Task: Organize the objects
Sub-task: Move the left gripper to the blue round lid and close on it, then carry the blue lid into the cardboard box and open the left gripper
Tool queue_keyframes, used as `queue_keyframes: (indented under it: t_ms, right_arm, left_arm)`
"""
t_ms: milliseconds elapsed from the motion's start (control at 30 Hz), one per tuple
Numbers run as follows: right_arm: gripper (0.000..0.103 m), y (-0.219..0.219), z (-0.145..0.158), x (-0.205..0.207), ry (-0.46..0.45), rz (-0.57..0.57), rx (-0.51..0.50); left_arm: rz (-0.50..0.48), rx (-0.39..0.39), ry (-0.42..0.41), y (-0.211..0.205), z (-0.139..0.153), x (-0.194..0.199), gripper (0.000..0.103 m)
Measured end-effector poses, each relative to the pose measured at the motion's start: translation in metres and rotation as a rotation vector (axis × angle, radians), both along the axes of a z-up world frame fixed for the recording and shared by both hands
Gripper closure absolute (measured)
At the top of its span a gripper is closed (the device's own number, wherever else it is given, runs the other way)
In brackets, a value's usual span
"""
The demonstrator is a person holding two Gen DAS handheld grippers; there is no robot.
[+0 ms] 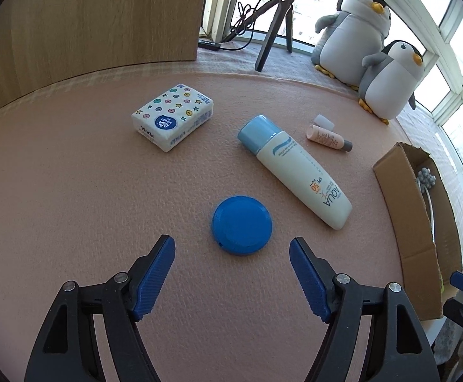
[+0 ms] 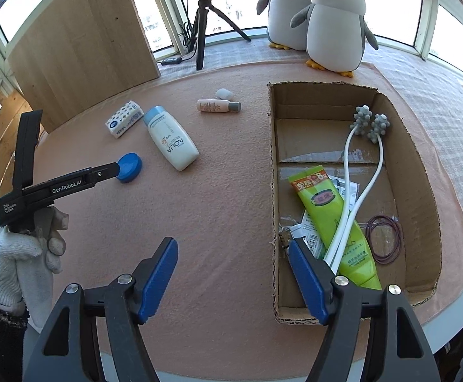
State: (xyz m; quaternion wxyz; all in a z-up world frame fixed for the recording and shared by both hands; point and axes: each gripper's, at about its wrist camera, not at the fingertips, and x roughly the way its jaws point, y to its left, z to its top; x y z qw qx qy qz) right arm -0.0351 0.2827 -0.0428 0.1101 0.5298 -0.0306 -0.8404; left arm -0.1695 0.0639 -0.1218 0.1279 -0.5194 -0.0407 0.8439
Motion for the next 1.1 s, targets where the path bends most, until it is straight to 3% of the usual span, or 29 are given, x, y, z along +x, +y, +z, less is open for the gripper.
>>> queue_keyframes:
  t_ms: [467,800,1100]
  right_arm:
    - [0.035,0.018,0.001,0.010,-0.004,-0.061,0.006]
    - [0.035,0.033,0.001,0.014,-0.004,-0.089,0.005]
    - [0.035,0.042,0.002,0.017,0.005,-0.105,0.003]
  left_arm:
    - [-0.052,-0.091,0.001,0.034,-0.022,-0.015,0.027]
    - [-0.038,-0.122,-0.004,0.035,-0.030,-0.019,0.049]
    - [-0.043,-0.096,-0.006,0.033,-0.027,-0.018,0.049]
